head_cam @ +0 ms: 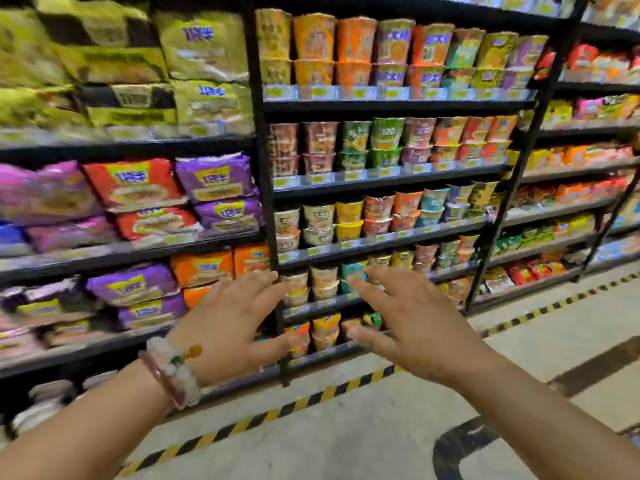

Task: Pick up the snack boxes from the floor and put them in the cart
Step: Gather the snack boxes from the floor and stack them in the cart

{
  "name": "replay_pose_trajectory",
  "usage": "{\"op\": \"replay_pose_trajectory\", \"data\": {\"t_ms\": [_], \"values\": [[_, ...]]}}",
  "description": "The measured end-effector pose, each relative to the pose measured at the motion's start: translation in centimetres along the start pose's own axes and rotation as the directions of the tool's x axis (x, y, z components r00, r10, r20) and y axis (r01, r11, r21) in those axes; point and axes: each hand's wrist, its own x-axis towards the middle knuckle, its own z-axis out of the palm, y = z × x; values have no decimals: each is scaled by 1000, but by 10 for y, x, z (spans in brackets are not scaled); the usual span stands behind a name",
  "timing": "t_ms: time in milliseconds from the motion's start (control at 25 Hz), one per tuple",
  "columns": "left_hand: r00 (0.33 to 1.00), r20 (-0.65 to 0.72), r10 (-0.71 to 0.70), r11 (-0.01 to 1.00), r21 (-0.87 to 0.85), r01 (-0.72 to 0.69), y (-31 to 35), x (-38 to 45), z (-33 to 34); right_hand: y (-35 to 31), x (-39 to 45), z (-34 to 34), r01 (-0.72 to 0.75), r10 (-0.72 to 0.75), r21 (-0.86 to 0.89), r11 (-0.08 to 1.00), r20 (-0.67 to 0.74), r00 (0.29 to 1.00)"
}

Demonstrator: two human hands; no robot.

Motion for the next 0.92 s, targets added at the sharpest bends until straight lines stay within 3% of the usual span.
{"op": "replay_pose_trajectory", "data": {"t_ms": [240,480,560,680,920], "values": [[962,-14,-273,960,58,273,-125,-139,-8,-168,76,23,339,-337,80,937,-37,941],[844,-101,-526,845,52,533,-196,-257,-14,-311,136,42,630,-628,116,768,-57,776],[783,-131,-608,784,58,619,-216,-289,-13,-356,156,50,713,-712,108,692,-56,700],[643,-71,-762,644,14,765,-250,-331,-13,-418,190,60,800,-805,147,582,-39,593],[409,-129,-903,405,60,912,-318,-398,-14,-548,263,61,933,-940,151,325,-59,337]]}}
